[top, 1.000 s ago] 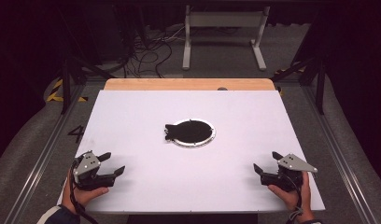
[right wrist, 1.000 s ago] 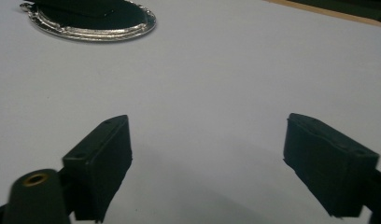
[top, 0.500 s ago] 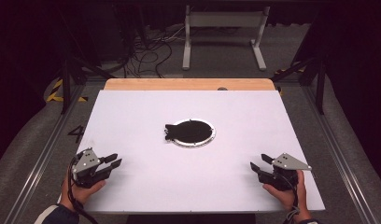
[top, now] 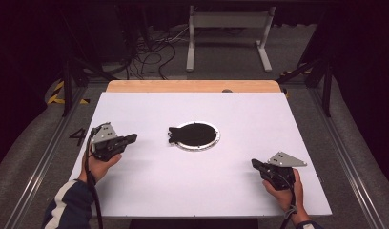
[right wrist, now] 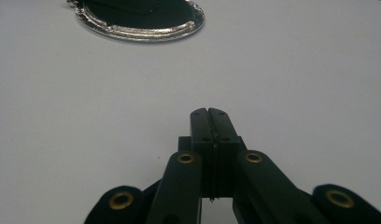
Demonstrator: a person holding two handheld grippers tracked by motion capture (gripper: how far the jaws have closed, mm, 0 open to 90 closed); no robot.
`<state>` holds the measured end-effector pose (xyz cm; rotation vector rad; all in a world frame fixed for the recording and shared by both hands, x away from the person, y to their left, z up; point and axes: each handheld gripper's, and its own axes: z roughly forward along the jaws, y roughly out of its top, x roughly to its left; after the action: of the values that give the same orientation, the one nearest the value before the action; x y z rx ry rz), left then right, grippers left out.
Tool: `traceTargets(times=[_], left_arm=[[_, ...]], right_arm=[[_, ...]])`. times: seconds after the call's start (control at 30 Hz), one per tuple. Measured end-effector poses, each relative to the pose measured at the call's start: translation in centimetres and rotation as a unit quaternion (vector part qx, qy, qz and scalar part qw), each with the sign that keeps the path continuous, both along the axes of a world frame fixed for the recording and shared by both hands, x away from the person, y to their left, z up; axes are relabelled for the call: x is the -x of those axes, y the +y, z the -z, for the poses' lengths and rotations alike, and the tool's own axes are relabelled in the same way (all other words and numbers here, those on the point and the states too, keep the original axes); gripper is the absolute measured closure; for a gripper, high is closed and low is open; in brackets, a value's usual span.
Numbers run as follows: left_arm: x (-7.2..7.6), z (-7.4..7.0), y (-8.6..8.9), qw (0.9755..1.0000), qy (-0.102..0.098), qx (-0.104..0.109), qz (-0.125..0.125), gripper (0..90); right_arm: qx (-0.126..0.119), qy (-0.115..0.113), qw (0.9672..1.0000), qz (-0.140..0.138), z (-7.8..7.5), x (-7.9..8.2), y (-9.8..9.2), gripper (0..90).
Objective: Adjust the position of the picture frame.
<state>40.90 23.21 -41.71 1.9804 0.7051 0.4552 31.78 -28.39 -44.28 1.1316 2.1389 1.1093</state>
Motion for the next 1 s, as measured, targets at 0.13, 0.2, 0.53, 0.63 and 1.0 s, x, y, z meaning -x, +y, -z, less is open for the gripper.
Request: traceTargets(times=[0.13,0.2,0.53,0.63,1.0], left_arm=[[-2.4,0.0,-2.3,0.9999,0.01,-0.004,0.011,90.0],[-3.5,0.0,-3.3,0.9997,0.021,0.005,0.008,90.0],[-6.8,0.5,-7.8,0.9983,0.047,-0.033,0.011,90.0],[-7.9,0.9,-8.9,0.9972,0.058,-0.046,0.012,90.0],[-10.3,2.8,-11.9,0.9906,0.099,-0.091,0.021,89.9]], right_arm=[[-0.002,0.003,1.0,0.004,-0.2,-1.0,1.1,90.0],[-0.006,0.002,1.0,0.002,-0.4,-1.5,1.7,90.0],[-0.024,0.01,0.9995,-0.018,-0.5,-3.1,3.2,90.0],[-0.022,0.017,0.9993,-0.025,-0.1,-3.4,3.3,90.0],[-0.012,0.024,0.999,-0.035,0.3,-3.1,4.0,90.0]])
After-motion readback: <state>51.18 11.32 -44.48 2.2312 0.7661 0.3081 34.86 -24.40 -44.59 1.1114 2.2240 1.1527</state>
